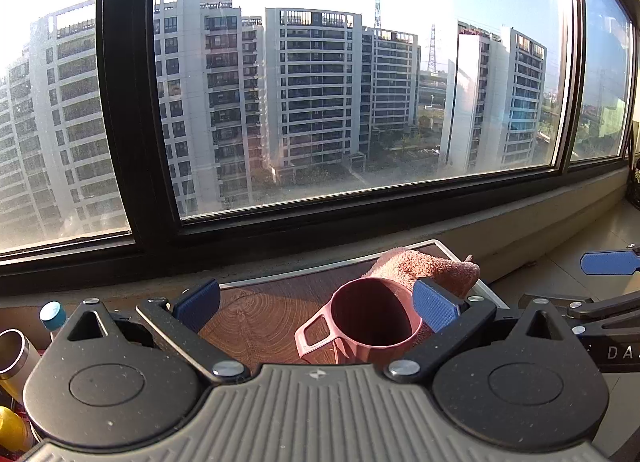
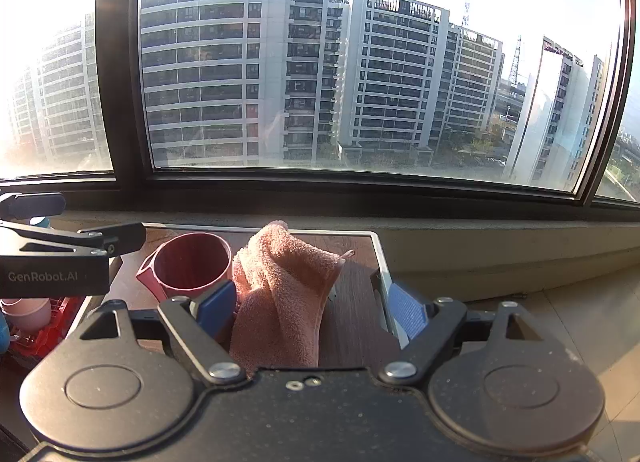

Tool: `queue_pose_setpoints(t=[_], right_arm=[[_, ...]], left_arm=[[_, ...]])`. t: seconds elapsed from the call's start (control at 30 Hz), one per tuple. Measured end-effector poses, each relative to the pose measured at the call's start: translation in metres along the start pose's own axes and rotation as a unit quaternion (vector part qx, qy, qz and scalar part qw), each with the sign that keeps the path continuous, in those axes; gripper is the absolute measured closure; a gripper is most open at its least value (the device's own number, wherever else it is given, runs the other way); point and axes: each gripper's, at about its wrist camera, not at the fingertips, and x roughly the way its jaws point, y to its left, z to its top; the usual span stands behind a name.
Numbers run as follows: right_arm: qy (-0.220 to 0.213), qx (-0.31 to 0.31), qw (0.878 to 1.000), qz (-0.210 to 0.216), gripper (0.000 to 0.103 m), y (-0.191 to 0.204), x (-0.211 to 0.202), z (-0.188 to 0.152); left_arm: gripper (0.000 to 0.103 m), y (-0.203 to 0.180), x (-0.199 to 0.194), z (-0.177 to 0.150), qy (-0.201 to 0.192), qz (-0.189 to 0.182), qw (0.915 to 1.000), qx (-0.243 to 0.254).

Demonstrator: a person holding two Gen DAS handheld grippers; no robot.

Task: Clean container
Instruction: 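Close the left gripper on the pink mug rim while the right gripper grasps the pink towel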

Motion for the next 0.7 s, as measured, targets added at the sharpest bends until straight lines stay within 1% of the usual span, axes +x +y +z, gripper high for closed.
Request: queue_pose_setpoints(t=[0.07, 0.17, 0.23, 0.3, 0.4, 0.53, 0.57, 0.7], right_arm=[[0.01, 0.005, 1.0, 0.006, 0.02, -0.002, 0.004, 0.002], [0.024, 0.021, 0.999, 0.012, 0.02, -0.008, 0.014, 0.007], [0.027, 0.014, 1.0, 0.006, 0.02, -0.008, 0.018, 0.01], [0.026, 0.002, 1.0, 0.0, 0.02, -0.009, 0.023, 0.013], [0.028, -0.004, 1.0, 0.0, 0.02, -0.011, 0.031, 0.016], [0.015, -0.021, 1.0, 0.0, 0.02, -0.007, 0.046, 0.014], [0.015, -0.025, 1.0, -0.003, 0.02, -0.008, 0.05, 0.013], [0.034, -0.039, 0.999, 0.0, 0.02, -0.01, 0.071, 0.008]], left_arm=[[0.0, 0.002, 0.006, 0.003, -0.001, -0.002, 0.9999, 0.014], [0.0, 0.0, 0.013, 0.005, -0.006, -0.007, 0.9987, 0.05], [0.0, -0.002, 0.017, 0.005, -0.008, -0.014, 0.9976, 0.067], [0.0, -0.002, 0.022, 0.004, -0.005, -0.021, 0.997, 0.075], [0.0, 0.0, 0.028, 0.003, 0.003, -0.035, 0.9962, 0.08], [0.0, 0.001, 0.035, 0.002, 0.013, -0.052, 0.9948, 0.086], [0.0, 0.001, 0.038, 0.0, 0.021, -0.059, 0.9942, 0.088], [0.0, 0.003, 0.048, -0.007, 0.047, -0.098, 0.9875, 0.113]])
